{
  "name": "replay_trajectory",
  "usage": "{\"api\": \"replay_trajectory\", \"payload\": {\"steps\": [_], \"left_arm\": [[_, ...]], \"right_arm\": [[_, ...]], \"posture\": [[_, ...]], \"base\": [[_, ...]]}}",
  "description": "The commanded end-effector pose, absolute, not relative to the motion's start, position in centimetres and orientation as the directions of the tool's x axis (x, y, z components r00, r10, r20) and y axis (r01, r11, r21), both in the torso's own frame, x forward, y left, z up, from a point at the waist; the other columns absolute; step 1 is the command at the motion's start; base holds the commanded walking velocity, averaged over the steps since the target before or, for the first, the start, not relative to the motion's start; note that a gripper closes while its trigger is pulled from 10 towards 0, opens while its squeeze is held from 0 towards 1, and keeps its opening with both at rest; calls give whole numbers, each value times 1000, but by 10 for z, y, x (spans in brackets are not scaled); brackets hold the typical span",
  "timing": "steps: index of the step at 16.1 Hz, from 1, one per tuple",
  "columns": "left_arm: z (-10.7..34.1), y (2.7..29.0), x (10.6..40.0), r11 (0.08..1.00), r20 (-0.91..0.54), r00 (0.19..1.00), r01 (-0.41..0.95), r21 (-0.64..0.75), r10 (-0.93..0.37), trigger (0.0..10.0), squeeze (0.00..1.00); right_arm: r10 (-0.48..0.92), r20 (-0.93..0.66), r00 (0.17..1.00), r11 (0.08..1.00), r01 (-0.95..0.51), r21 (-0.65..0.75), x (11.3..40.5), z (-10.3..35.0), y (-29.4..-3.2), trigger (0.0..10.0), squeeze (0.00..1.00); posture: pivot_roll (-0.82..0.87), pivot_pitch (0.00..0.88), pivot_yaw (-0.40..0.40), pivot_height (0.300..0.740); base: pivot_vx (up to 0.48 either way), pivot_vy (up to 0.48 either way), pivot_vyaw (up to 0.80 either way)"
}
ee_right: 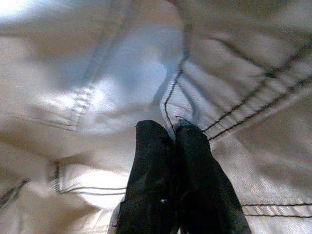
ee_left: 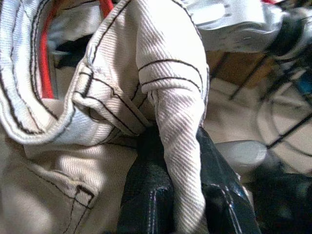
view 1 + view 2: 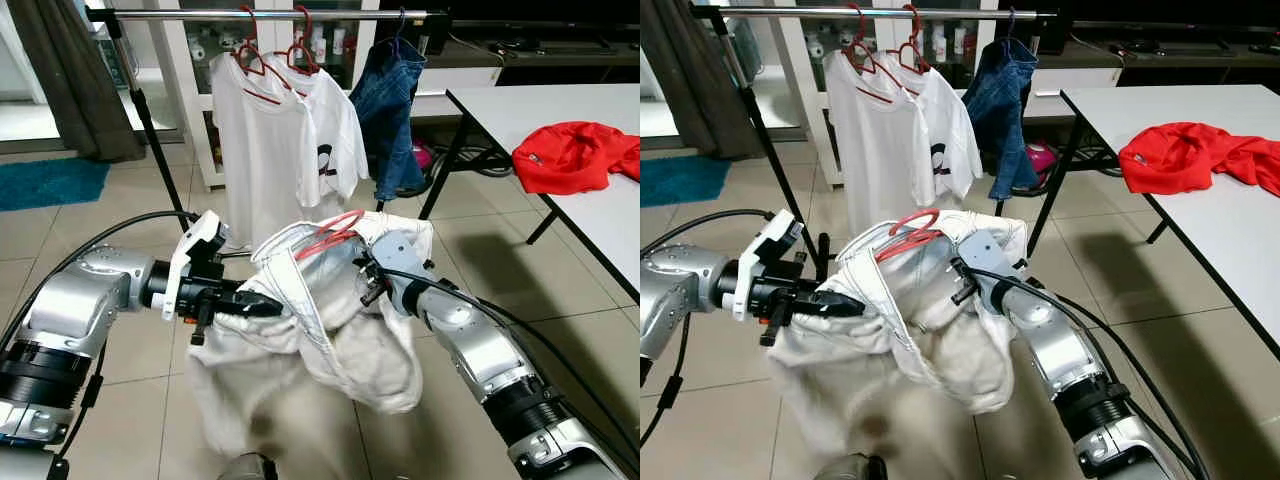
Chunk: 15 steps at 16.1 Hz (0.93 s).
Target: Hang hanger
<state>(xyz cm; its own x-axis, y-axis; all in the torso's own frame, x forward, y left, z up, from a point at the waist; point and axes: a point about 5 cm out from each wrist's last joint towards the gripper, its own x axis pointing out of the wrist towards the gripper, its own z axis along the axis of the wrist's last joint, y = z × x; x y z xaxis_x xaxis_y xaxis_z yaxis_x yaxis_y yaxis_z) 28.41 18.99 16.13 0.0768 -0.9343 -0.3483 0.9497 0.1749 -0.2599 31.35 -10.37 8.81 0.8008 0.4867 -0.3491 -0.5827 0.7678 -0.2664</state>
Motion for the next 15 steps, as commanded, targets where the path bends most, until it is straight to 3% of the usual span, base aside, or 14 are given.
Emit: {"api": "replay_trajectory", "payload": {"steps": [1,2,3,4,8,12,15], "left_arm": [[176,187,293,190,-339,132,971,-144,-931,0,0],[178,187,298,221,-327,176,970,-103,-928,0,0],[179,187,299,226,-317,189,971,-84,-929,0,0],[180,187,300,225,-303,193,971,-75,-933,0,0],[179,190,305,266,-278,240,962,-61,-930,0,0],[177,198,315,349,-279,339,937,14,-898,0,0],[176,203,316,351,-288,342,936,20,-895,0,0]], "right_arm": [[501,-319,805,763,-584,-275,314,92,-102,4549,0],[547,-285,787,762,-609,-220,312,96,-99,10000,63],[575,-255,777,757,-624,-195,311,100,-98,10000,588],[598,-226,769,748,-637,-185,309,104,-98,10000,1000],[678,-117,726,703,-686,-186,300,122,-107,10000,1000],[735,-54,676,652,-726,-221,289,141,-126,10000,1000],[796,-38,604,580,-779,-237,278,155,-136,10000,1000]], "posture": [[-72,0,4,740],[-72,0,5,740],[-72,0,6,740],[-72,0,6,740],[-78,0,10,740],[-80,0,9,740],[-80,0,9,740]], "base": [[0,0,0],[0,0,0],[0,0,0],[0,0,0],[0,0,0],[0,0,0],[0,0,0]]}}
